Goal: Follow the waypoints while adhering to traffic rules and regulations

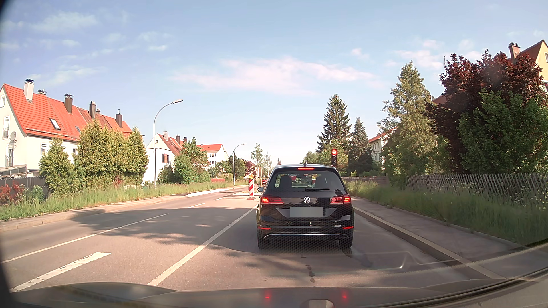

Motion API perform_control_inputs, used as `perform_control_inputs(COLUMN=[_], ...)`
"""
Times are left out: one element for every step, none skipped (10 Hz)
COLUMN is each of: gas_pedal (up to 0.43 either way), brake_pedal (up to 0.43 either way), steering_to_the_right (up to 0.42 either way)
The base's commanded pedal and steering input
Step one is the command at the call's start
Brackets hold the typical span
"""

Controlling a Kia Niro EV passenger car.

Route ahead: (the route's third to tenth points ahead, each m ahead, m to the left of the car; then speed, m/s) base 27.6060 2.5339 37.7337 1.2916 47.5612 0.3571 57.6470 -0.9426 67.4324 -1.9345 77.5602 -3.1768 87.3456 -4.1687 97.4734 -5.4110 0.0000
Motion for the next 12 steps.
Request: perform_control_inputs(gas_pedal=[0.0, 0.0, 0.0, 0.0, 0.0, 0.0, 0.0, 0.0, 0.0, 0.0, 0.0, 0.0], brake_pedal=[0.238, 0.238, 0.244, 0.238, 0.238, 0.244, 0.238, 0.244, 0.244, 0.238, 0.238, 0.238], steering_to_the_right=[-0.021, -0.021, -0.021, -0.021, -0.021, -0.021, -0.021, -0.021, -0.021, -0.021, -0.021, -0.021])
